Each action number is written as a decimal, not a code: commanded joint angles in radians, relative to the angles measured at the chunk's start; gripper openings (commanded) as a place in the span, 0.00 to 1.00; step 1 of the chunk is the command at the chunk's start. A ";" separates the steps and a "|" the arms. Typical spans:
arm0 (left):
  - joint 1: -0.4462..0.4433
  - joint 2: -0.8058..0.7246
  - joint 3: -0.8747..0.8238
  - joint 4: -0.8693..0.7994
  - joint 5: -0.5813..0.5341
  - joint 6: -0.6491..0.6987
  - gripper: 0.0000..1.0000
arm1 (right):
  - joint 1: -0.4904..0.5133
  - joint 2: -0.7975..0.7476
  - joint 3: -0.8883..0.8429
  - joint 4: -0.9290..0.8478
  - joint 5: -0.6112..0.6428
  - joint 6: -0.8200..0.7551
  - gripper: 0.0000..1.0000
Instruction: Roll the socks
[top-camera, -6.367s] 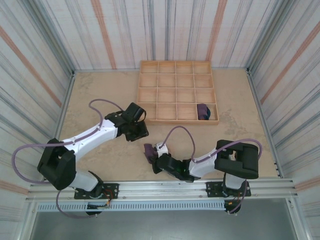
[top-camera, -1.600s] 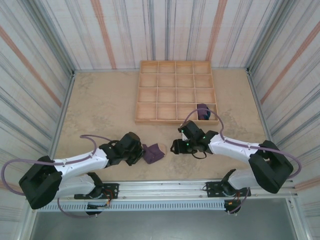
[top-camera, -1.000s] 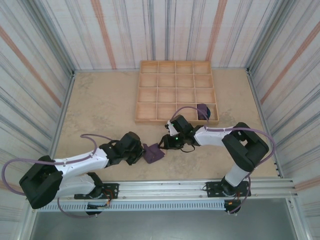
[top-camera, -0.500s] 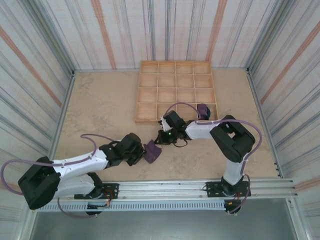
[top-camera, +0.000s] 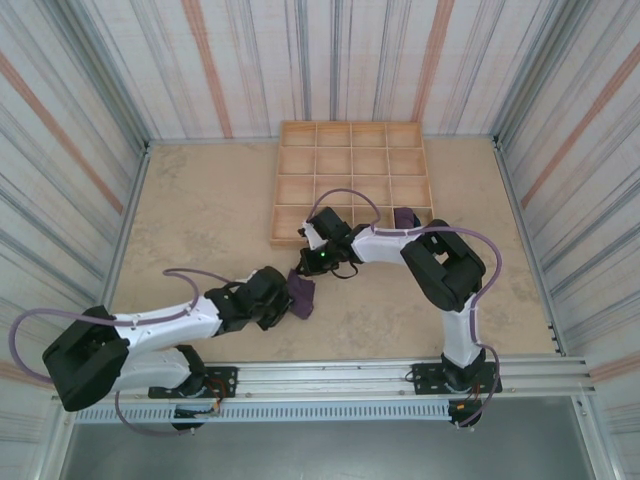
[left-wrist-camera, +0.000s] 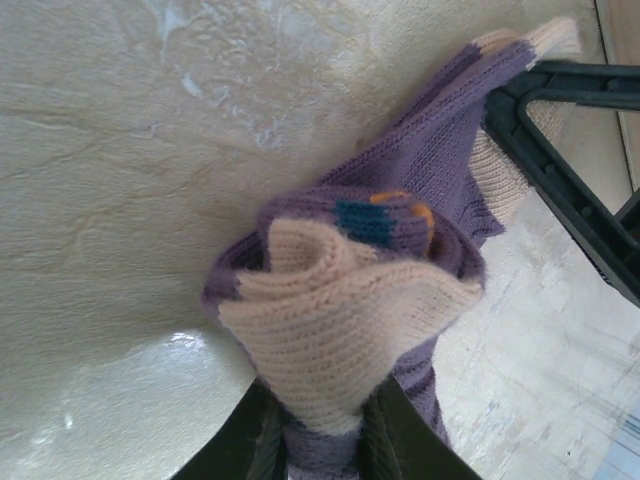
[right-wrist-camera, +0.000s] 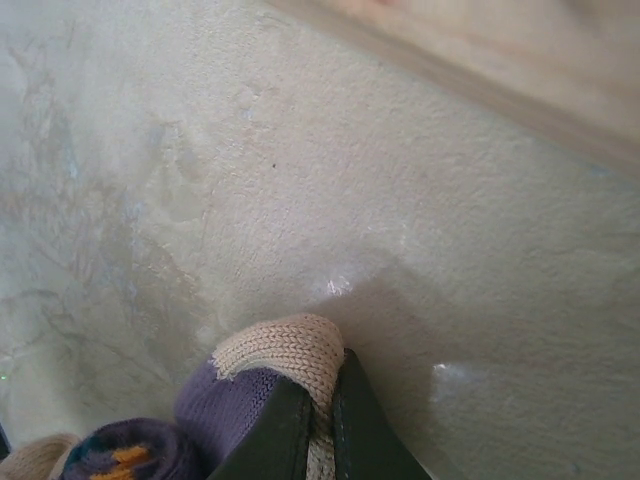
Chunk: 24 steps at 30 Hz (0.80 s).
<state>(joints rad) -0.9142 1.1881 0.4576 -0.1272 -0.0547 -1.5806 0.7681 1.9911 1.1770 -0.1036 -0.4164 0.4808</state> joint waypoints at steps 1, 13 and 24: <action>-0.016 0.027 -0.007 -0.097 0.019 -0.018 0.00 | -0.012 0.047 0.010 -0.008 0.088 -0.068 0.01; -0.012 0.013 0.060 -0.295 -0.038 -0.006 0.00 | -0.026 -0.110 -0.041 0.020 0.108 -0.157 0.50; -0.017 0.033 0.078 -0.301 -0.051 -0.013 0.00 | 0.035 -0.440 -0.353 0.166 0.251 -0.195 0.73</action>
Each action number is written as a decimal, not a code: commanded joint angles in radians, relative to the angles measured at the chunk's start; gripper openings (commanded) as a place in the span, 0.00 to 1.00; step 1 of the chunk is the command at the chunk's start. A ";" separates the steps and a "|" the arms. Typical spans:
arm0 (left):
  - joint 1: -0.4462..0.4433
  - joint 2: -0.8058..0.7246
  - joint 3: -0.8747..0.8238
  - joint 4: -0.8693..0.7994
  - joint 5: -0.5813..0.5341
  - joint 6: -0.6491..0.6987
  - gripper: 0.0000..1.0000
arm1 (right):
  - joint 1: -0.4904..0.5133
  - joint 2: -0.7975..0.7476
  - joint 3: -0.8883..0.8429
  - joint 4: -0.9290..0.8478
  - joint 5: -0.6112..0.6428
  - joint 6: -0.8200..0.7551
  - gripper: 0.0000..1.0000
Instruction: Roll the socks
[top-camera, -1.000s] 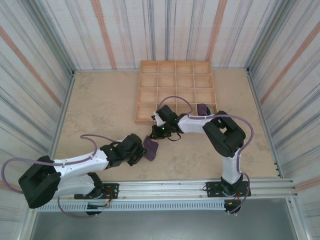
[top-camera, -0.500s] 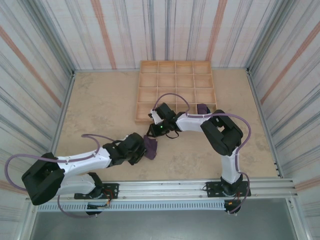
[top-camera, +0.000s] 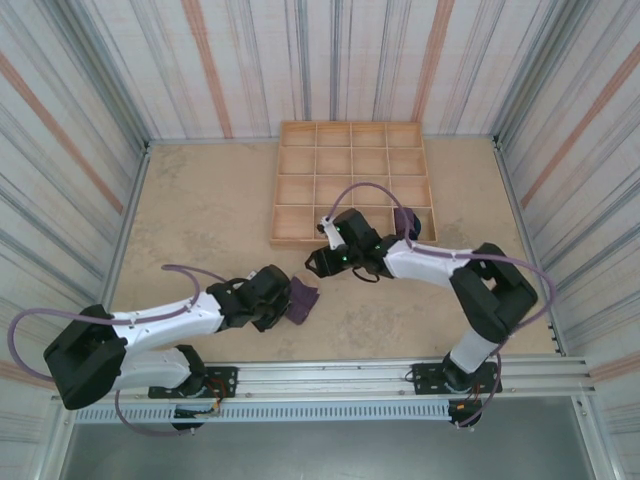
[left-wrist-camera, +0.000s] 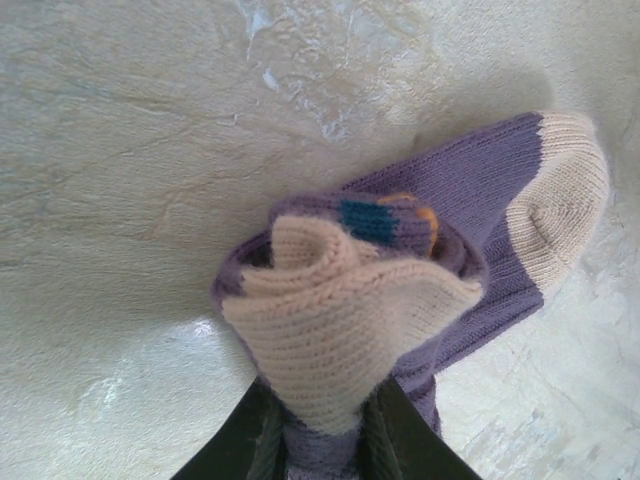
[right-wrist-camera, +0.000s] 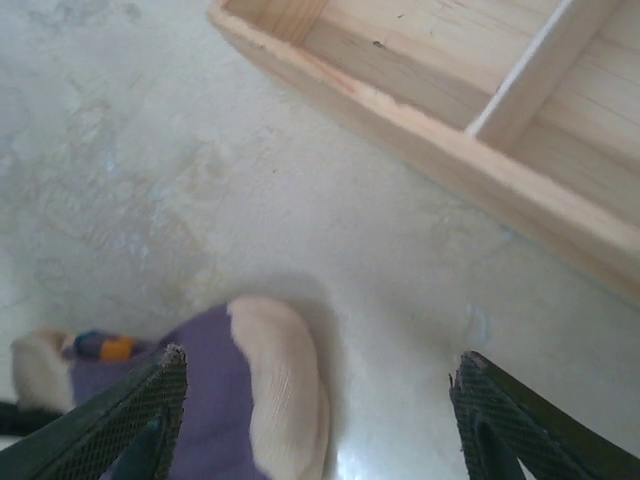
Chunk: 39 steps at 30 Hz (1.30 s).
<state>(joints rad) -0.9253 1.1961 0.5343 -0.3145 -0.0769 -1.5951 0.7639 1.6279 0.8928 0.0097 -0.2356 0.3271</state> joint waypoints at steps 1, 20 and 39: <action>-0.007 0.027 0.006 -0.115 -0.027 0.002 0.00 | 0.067 -0.115 -0.107 0.066 0.115 -0.056 0.77; -0.006 0.133 0.115 -0.175 0.020 -0.002 0.00 | 0.605 -0.157 -0.403 0.466 0.714 -0.336 0.76; 0.007 0.125 0.103 -0.176 0.040 -0.004 0.00 | 0.626 0.146 -0.321 0.666 0.822 -0.392 0.47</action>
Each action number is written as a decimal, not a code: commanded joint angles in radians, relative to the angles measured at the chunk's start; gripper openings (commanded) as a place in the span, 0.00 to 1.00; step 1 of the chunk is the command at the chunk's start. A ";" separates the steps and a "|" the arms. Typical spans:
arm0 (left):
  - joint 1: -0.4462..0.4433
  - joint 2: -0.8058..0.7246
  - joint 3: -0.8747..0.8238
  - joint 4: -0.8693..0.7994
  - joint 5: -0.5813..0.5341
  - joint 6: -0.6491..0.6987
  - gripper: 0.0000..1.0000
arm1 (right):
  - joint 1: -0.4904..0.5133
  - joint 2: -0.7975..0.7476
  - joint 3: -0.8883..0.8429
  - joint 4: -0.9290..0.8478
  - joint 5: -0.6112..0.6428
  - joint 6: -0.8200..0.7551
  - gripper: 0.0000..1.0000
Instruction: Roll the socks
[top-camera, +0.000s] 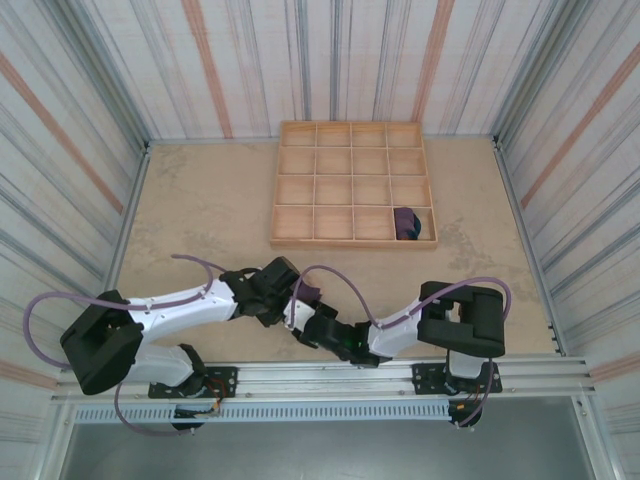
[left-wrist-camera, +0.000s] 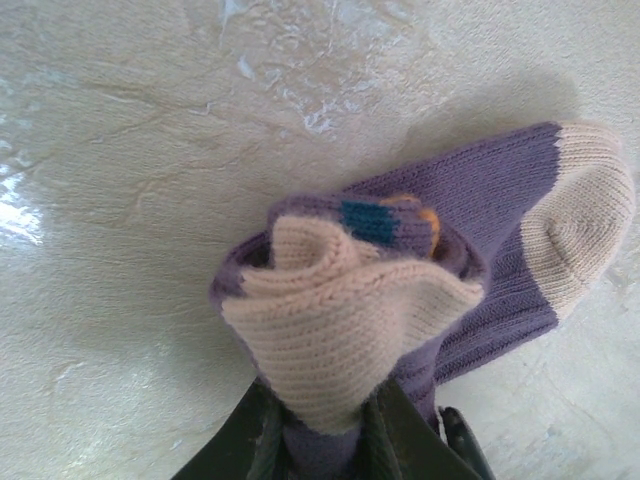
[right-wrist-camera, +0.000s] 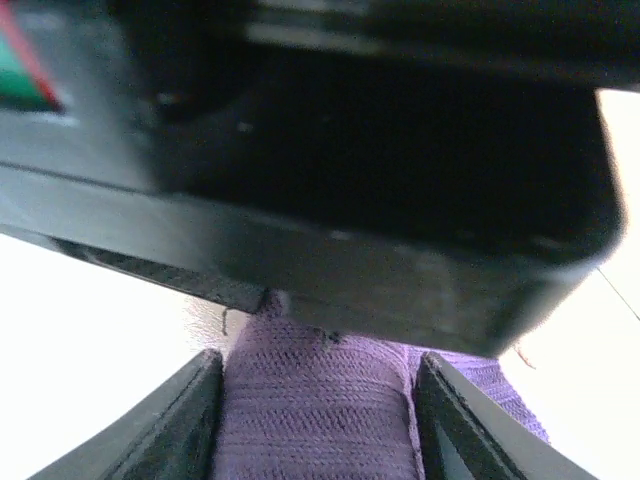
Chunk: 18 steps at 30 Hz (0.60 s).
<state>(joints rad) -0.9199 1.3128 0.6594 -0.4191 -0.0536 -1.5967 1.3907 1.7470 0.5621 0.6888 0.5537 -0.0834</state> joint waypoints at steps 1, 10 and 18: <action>0.003 0.006 -0.025 -0.069 0.018 -0.003 0.00 | -0.001 0.025 0.007 -0.025 0.032 0.031 0.44; 0.021 -0.013 -0.036 -0.053 0.018 0.011 0.00 | -0.053 -0.016 -0.028 -0.140 -0.098 0.197 0.22; 0.035 -0.035 -0.073 0.025 0.016 0.005 0.11 | -0.133 -0.011 -0.010 -0.264 -0.229 0.379 0.00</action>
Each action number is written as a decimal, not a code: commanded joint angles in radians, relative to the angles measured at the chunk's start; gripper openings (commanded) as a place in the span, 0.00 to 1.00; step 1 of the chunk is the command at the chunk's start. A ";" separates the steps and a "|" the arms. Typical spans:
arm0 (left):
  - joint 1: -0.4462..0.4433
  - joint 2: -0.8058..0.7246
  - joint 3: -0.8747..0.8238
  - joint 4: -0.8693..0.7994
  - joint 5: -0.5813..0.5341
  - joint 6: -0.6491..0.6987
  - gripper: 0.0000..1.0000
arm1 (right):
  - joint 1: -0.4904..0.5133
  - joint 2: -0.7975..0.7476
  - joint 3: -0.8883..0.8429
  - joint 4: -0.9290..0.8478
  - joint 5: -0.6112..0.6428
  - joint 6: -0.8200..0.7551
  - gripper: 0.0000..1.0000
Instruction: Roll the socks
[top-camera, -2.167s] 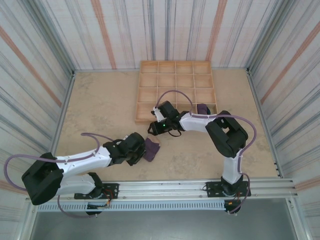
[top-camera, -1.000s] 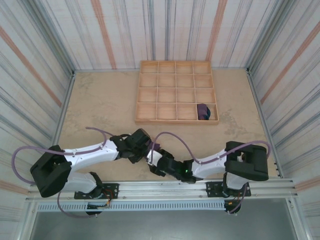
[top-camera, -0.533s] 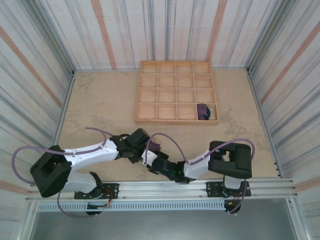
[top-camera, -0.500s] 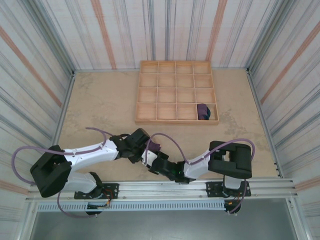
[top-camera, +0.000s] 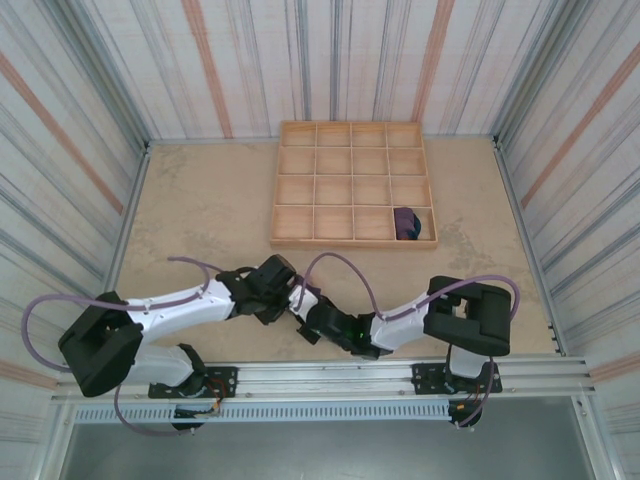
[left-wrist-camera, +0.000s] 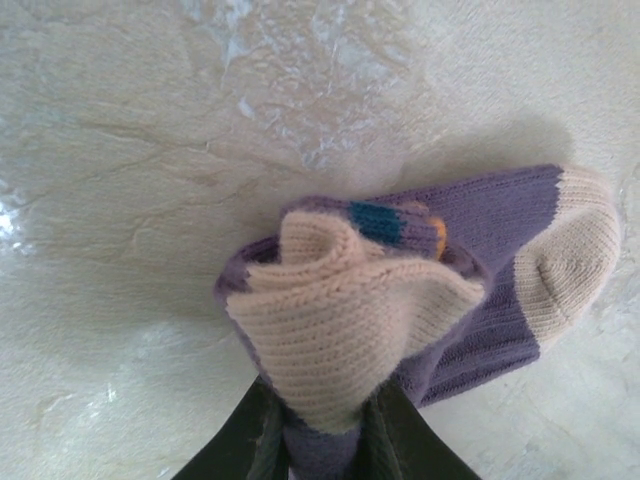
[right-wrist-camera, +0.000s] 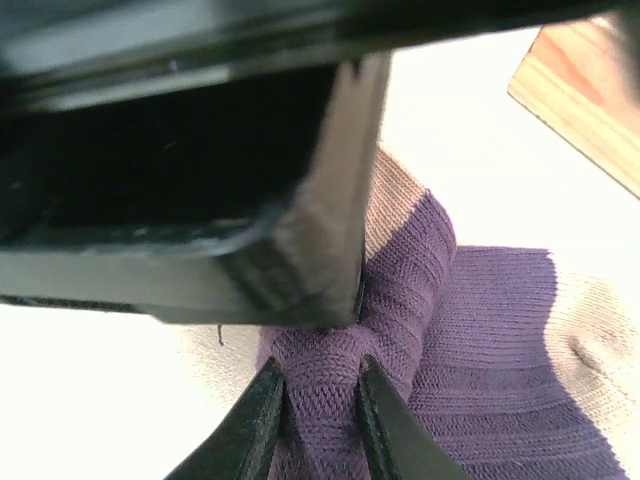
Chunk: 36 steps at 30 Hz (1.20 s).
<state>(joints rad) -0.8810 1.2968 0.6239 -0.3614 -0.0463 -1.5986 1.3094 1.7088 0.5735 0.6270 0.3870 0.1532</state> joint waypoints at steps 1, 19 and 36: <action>-0.003 -0.026 -0.039 -0.027 0.005 0.008 0.16 | -0.058 0.031 -0.029 -0.197 -0.087 0.161 0.00; 0.027 -0.136 0.005 -0.028 -0.066 0.139 0.77 | -0.187 0.105 -0.094 -0.178 -0.419 0.441 0.00; 0.019 -0.117 -0.083 0.150 -0.045 0.254 0.60 | -0.450 0.162 -0.148 -0.112 -0.806 0.723 0.01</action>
<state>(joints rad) -0.8585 1.1648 0.5648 -0.2489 -0.0872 -1.3869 0.8898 1.7813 0.4614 0.8860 -0.3744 0.8120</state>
